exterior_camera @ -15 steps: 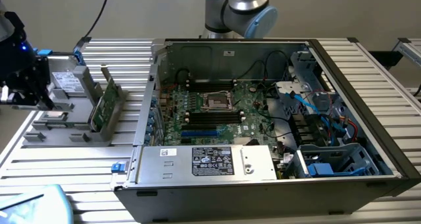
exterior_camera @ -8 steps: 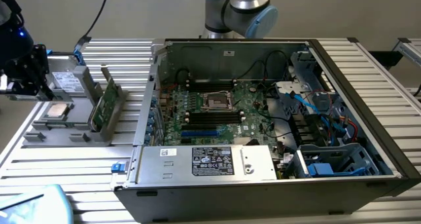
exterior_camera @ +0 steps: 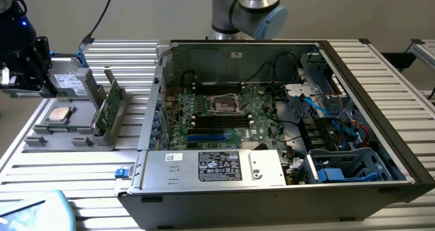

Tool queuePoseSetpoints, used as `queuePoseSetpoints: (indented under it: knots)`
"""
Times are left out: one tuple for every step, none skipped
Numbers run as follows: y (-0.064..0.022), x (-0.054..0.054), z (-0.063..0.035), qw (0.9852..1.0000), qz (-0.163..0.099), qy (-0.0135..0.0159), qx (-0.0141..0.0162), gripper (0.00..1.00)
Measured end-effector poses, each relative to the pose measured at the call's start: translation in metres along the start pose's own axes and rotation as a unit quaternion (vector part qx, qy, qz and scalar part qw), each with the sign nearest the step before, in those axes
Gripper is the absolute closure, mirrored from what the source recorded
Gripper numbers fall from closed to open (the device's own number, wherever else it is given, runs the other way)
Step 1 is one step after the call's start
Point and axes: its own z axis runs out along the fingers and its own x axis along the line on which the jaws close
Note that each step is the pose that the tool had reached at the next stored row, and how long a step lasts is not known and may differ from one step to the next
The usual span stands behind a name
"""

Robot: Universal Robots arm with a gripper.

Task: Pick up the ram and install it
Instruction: 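Pick up the ram and move it above insertion slot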

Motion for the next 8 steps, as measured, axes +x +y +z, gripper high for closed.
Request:
queuePoseSetpoints:
  knots:
    - [-0.0020, 0.000, -0.0015, 1.0000, -0.001, 0.0001, -0.0004, 0.85]
    - [-0.0039, 0.000, -0.0027, 1.0000, -0.002, 0.0002, -0.0009, 0.85]
    - [-0.0061, 0.000, -0.0041, 1.0000, -0.004, 0.0002, -0.0014, 0.85]
    - [-0.0084, 0.000, -0.0054, 1.0000, -0.005, 0.0003, -0.0020, 0.85]
    - [-0.0104, 0.001, -0.0064, 1.0000, -0.006, 0.0003, -0.0025, 0.85]
    - [-0.0128, 0.001, -0.0077, 1.0000, -0.007, 0.0004, -0.0030, 0.85]
    - [-0.0151, 0.001, -0.0089, 1.0000, -0.008, 0.0004, -0.0035, 0.85]
    - [-0.0173, 0.001, -0.0102, 1.0000, -0.009, 0.0005, -0.0040, 0.85]
